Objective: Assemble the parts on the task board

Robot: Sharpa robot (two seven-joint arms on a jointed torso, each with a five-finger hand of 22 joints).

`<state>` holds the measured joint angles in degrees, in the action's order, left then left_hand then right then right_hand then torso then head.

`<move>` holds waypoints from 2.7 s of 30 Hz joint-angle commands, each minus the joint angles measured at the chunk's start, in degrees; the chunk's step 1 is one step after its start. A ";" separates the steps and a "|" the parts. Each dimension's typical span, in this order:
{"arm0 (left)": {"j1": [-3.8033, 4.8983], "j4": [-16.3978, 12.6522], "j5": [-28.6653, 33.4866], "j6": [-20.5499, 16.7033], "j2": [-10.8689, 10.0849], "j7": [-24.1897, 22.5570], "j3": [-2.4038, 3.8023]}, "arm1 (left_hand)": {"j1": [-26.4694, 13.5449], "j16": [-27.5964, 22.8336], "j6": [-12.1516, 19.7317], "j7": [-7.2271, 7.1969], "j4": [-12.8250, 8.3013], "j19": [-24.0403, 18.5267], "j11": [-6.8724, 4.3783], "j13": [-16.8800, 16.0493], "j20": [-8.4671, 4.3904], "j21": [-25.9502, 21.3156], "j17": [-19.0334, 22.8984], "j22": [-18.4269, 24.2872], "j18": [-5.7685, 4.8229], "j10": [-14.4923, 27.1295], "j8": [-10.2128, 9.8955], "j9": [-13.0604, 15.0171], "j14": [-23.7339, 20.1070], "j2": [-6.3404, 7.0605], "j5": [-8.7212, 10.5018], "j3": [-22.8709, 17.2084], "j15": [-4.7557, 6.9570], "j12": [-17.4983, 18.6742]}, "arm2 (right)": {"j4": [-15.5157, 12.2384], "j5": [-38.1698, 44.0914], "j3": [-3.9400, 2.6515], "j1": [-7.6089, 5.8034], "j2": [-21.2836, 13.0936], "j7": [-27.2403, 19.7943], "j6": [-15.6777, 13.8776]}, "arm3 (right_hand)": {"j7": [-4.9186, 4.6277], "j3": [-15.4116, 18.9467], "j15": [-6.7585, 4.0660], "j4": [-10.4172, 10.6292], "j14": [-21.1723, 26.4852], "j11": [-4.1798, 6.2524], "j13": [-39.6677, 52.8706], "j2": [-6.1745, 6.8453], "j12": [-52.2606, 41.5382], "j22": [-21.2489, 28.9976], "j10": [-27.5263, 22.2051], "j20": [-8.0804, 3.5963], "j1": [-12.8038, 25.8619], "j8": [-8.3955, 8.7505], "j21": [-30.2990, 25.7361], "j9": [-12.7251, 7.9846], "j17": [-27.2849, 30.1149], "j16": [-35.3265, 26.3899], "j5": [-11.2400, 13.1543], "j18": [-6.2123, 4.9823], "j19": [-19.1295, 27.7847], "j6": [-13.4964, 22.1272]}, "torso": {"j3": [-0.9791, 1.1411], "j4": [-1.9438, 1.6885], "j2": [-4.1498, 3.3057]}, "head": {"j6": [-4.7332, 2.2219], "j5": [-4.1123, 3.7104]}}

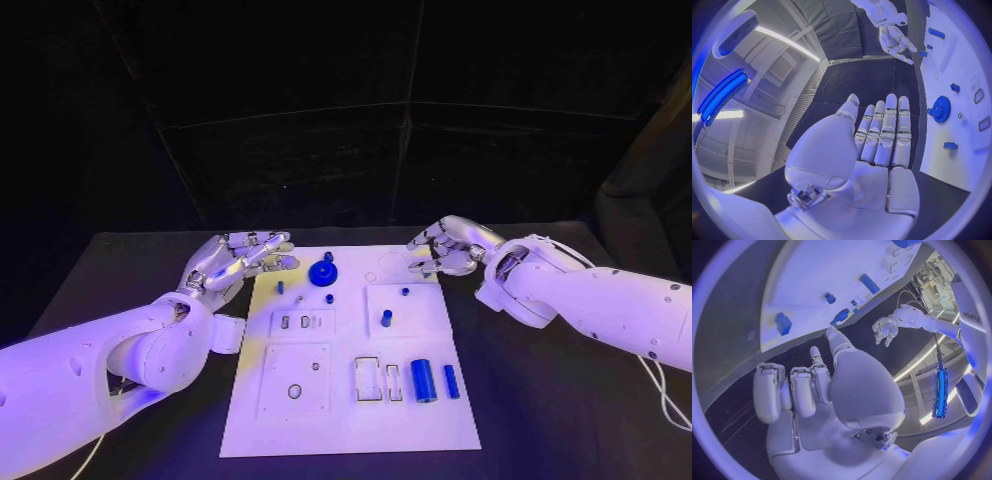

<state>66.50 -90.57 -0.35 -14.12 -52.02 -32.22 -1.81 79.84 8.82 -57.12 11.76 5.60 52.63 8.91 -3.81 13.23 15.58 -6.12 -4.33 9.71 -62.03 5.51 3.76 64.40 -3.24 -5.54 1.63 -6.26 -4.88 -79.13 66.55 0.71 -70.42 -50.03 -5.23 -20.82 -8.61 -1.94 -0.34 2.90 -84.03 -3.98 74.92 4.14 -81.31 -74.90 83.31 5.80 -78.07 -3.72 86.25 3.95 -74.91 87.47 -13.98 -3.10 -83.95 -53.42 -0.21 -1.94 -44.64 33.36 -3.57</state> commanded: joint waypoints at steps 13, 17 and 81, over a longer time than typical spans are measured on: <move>0.05 0.82 -0.02 1.15 0.90 -0.13 0.03 | 0.56 -0.37 -0.03 0.29 -0.45 0.52 0.23 0.06 0.04 -0.32 -0.01 0.09 0.88 0.05 -0.30 -0.04 -0.01 -0.08 0.27 0.07 -0.51 0.24 | 5.56 -3.10 0.00 -0.02 0.11 -4.15 6.42 | -0.27 -0.10 -0.18 -1.18 -4.64 0.13 6.00 -0.06 0.61 -5.06 -0.24 -0.29 -1.19 0.09 -0.21 -0.15 -9.01 0.21 -0.73 1.02 -1.59 0.99 | 0.00 0.10 -0.03 | 0.39 -0.68; 0.03 0.97 -0.02 1.18 1.05 -0.12 0.02 | 0.56 -0.37 -0.03 0.29 -0.45 0.52 0.23 0.06 0.04 -0.32 -0.01 0.09 0.88 0.05 -0.30 -0.04 -0.01 -0.08 0.27 0.07 -0.51 0.24 | 6.50 -2.88 0.00 0.00 0.45 -4.10 6.91 | -0.29 -0.12 -0.16 -1.31 -4.64 0.10 6.00 -0.06 0.61 -5.02 -0.24 -0.28 -1.29 0.08 -0.23 -0.15 -9.02 0.21 -0.78 1.01 -1.58 1.04 | -0.03 0.00 -0.03 | 0.56 -0.79; -0.01 1.28 -0.02 1.37 0.96 0.04 -0.15 | 0.53 -0.50 -0.06 0.29 -0.56 0.59 0.23 0.04 0.05 -0.41 -0.02 0.16 0.89 0.02 -0.40 -0.02 0.05 -0.13 0.32 0.06 -0.51 0.37 | 8.61 -2.29 -0.02 1.87 2.52 -4.81 -1.86 | 2.57 -9.88 -2.23 -4.49 -5.01 2.61 7.98 -8.42 -1.12 -5.90 1.53 -2.09 -0.78 -4.07 0.09 0.76 -10.67 0.72 6.05 1.17 -2.06 -10.39 | -0.11 -0.03 0.12 | 1.47 -0.90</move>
<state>66.43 -89.17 -0.35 -13.50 -51.03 -32.10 -2.00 79.84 8.50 -57.12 11.76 5.45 52.83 8.90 -3.83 13.43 15.36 -6.12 -4.26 9.71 -62.03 5.31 3.78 64.40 -3.24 -5.54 1.78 -6.26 -4.88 -70.06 64.73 0.72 -68.44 -47.44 -9.37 -17.91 -8.10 -11.54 -2.19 -1.58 -84.00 -1.72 74.95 -3.38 -82.35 -74.90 84.12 4.06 -78.72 -6.24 86.25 4.03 -74.92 87.90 -7.56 -3.10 -84.06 -60.46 -0.30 -1.89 -44.54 34.85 -4.56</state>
